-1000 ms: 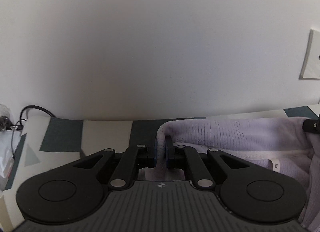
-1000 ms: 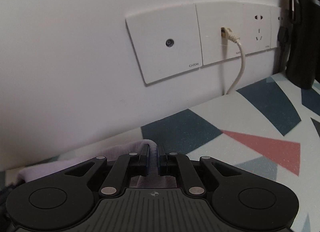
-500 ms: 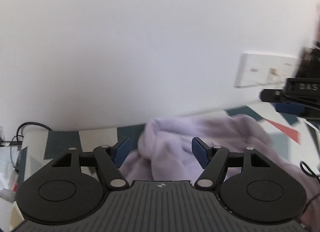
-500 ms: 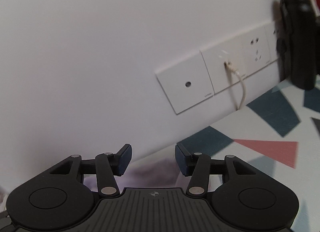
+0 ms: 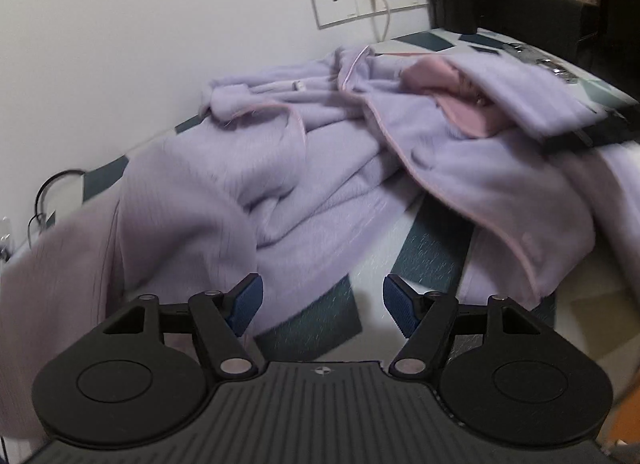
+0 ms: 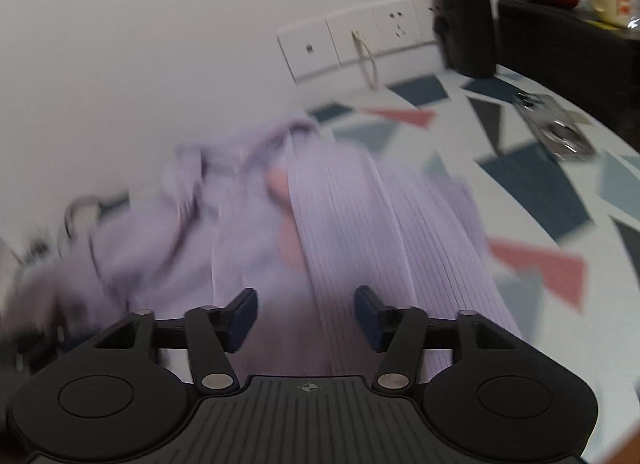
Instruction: Fold clothes
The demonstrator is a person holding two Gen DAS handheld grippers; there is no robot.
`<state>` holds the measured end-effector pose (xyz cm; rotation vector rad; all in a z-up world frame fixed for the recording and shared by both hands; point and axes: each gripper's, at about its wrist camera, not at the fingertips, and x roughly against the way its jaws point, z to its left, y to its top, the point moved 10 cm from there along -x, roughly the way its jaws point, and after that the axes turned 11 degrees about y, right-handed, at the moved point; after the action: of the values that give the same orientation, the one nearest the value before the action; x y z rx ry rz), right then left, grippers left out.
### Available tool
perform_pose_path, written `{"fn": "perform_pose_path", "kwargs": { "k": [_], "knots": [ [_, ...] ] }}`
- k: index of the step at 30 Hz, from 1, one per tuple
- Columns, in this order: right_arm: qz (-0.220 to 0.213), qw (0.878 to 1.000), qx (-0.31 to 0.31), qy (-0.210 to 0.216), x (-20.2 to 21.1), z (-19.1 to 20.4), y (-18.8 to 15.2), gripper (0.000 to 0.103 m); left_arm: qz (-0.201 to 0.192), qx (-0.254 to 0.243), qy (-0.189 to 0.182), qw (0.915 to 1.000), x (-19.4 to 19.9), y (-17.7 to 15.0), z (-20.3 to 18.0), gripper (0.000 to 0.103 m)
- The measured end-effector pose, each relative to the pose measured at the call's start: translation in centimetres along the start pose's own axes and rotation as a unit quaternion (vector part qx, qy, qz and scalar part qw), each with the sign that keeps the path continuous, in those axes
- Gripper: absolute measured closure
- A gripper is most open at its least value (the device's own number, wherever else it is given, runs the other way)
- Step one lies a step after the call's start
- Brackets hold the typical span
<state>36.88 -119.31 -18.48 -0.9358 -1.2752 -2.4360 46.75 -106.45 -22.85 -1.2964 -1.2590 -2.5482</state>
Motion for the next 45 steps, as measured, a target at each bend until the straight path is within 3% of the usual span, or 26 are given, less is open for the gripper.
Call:
{"fn": "perform_pose_path", "kwargs": {
  "k": [3, 6, 8, 9, 10, 11, 13, 23, 26, 31, 32, 34, 36, 41, 42, 43, 44, 45],
  "knots": [
    [0.021, 0.998, 0.046, -0.023, 1.0, 1.8, -3.6, 0.038, 0.007, -0.006, 0.013, 0.9999, -0.9, -0.6, 0.0, 0.035],
    [0.035, 0.996, 0.072, -0.045, -0.3, 2.6, -4.9, 0.037, 0.006, -0.009, 0.008, 0.9999, -2.0, -0.6, 0.0, 0.044],
    [0.033, 0.993, 0.09, -0.074, -1.6, 2.0, -5.0, 0.039, 0.012, 0.005, -0.01, 0.9999, -2.4, -0.2, 0.1, 0.063],
    [0.036, 0.991, 0.096, -0.09, -2.2, 1.6, -5.0, 0.048, 0.019, 0.012, -0.014, 0.9996, -2.6, 0.0, 0.1, 0.091],
    [0.037, 0.991, 0.084, -0.1, -2.6, 0.7, -4.8, 0.059, 0.026, 0.013, -0.002, 0.9996, -2.7, -0.1, 0.2, 0.098],
    [0.035, 0.993, 0.064, -0.092, -2.7, 0.0, -4.4, 0.06, 0.028, 0.01, 0.01, 0.9995, -2.6, -0.2, 0.2, 0.098],
    [0.034, 0.996, 0.032, -0.082, -2.4, -1.2, -3.7, 0.089, 0.032, 0.013, 0.016, 0.9993, -2.0, -0.7, 0.0, 0.103],
    [-0.045, 0.994, -0.094, -0.031, 4.5, -4.0, 1.6, 0.094, 0.043, 0.029, -0.019, 0.9985, 4.9, -6.9, -1.0, 0.103],
    [-0.09, 0.99, -0.104, -0.018, 6.7, -4.0, 3.9, 0.095, 0.014, 0.005, 0.014, 0.9998, 5.5, -6.7, -0.5, 0.098],
    [-0.155, 0.982, -0.106, -0.006, 8.9, -4.2, 8.3, 0.096, -0.002, 0.012, 0.018, 0.9998, 3.4, -3.0, -0.8, 0.063],
    [-0.165, 0.981, -0.104, -0.003, 9.1, -4.2, 9.2, 0.096, -0.005, 0.005, 0.023, 0.9997, 2.7, -2.2, -1.1, 0.059],
    [-0.185, 0.978, -0.097, 0.001, 9.6, -4.1, 11.2, 0.097, -0.009, -0.015, 0.027, 0.9995, 1.3, -0.8, -2.0, 0.04],
    [-0.204, 0.975, -0.088, 0.006, 9.9, -3.8, 13.4, 0.1, -0.012, -0.034, 0.027, 0.999, 0.0, 0.2, -2.9, 0.028],
    [-0.236, 0.969, -0.064, 0.025, 9.1, -3.7, 18.9, 0.101, -0.026, -0.063, 0.02, 0.9975, -2.9, 2.5, -4.9, 0.03],
    [-0.235, 0.97, -0.067, 0.024, 8.3, -4.1, 19.9, 0.101, -0.03, -0.061, 0.014, 0.9976, -3.4, 2.8, -5.1, 0.036],
    [-0.234, 0.97, -0.069, 0.023, 7.6, -4.5, 20.8, 0.101, -0.029, -0.055, 0.003, 0.9981, -3.7, 3.2, -5.1, 0.054],
    [-0.233, 0.97, -0.07, 0.024, 6.8, -5.0, 21.7, 0.101, -0.021, -0.046, -0.008, 0.9987, -4.0, 3.3, -5.1, 0.066],
    [-0.236, 0.969, -0.071, 0.025, 6.1, -5.1, 22.6, 0.101, -0.013, -0.038, -0.019, 0.999, -4.3, 3.5, -5.0, 0.093]
  ]
}}
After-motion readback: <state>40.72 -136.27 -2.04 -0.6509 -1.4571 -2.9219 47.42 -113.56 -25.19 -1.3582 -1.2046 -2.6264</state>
